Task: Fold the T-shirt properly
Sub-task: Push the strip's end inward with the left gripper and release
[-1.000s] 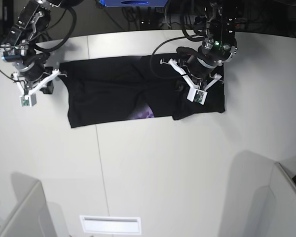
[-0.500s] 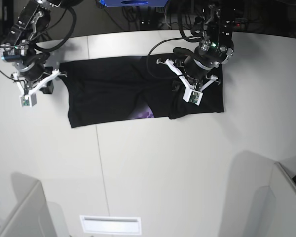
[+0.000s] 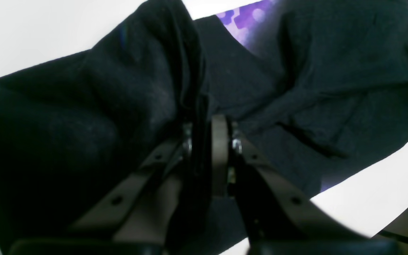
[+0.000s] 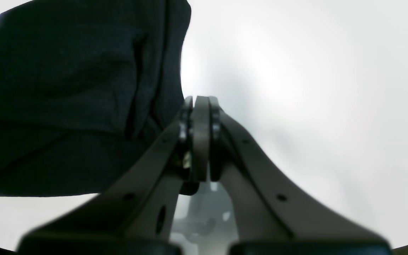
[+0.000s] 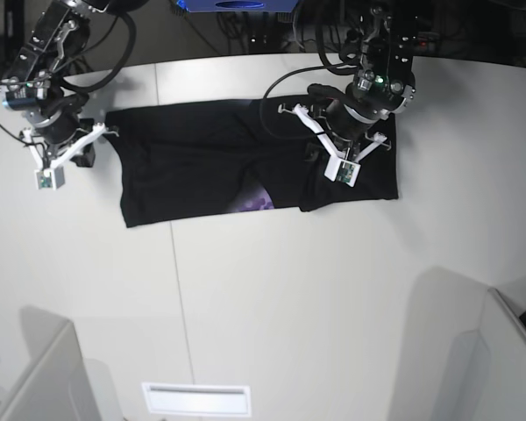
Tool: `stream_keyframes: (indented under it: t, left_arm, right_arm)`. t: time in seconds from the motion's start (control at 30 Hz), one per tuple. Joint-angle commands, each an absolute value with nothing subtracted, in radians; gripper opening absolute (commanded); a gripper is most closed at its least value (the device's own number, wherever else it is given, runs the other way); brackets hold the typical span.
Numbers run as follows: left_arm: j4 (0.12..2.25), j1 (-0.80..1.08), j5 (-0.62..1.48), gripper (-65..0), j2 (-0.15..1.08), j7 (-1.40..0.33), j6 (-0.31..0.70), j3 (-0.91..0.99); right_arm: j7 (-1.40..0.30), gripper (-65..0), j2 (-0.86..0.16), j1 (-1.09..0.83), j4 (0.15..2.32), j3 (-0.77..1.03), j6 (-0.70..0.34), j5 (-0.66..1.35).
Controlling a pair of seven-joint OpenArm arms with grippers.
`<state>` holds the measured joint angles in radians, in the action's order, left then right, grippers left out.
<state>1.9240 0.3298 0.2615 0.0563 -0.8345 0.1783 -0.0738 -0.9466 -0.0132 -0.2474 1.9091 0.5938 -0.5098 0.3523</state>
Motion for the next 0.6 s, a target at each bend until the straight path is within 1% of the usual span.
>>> stream_keyframes:
  t: [0.0,0.13,0.3,0.4,0.47,0.53,0.57]
  left_arm:
    - [1.94,0.325,0.272,-65.0,0.056,-0.817,0.177,-0.076]
    - [1.94,0.328,0.274,-64.8,0.054,-0.817,0.177,-0.076]
    - [1.94,0.329,0.272,-44.8,0.054,-0.817,0.177,-0.076]
    - [1.94,0.325,0.271,-34.1,0.056,-0.817,0.18,-0.091]
    - [1.94,0.321,0.269,-29.0,0.058,-0.816,0.18,-0.128]
    - [1.94,0.309,0.269,-26.2,0.058,-0.814,0.18,-0.165]
    - [1.94,0.303,0.269,-25.8,0.058,-0.816,0.18,-0.183]
  right_arm:
    - [-0.929,-65.0,-0.021,-0.24,1.922,0.598,-0.515,0.363]
    - [-0.929,-65.0,-0.021,-0.24,1.922,0.598,-0.515,0.363]
    - [-0.929,-65.0,-0.021,-0.24,1.922,0.598,-0.515,0.363]
    - [-0.931,-65.0,-0.021,-0.24,1.922,0.598,-0.515,0.363]
    - [-0.931,-65.0,-0.021,-0.24,1.922,0.598,-0.515,0.363]
    - [-0.931,-65.0,-0.021,-0.24,1.922,0.598,-0.515,0.363]
    - [-0.931,-65.0,-0.021,-0.24,1.922,0.598,-0.515,0.363]
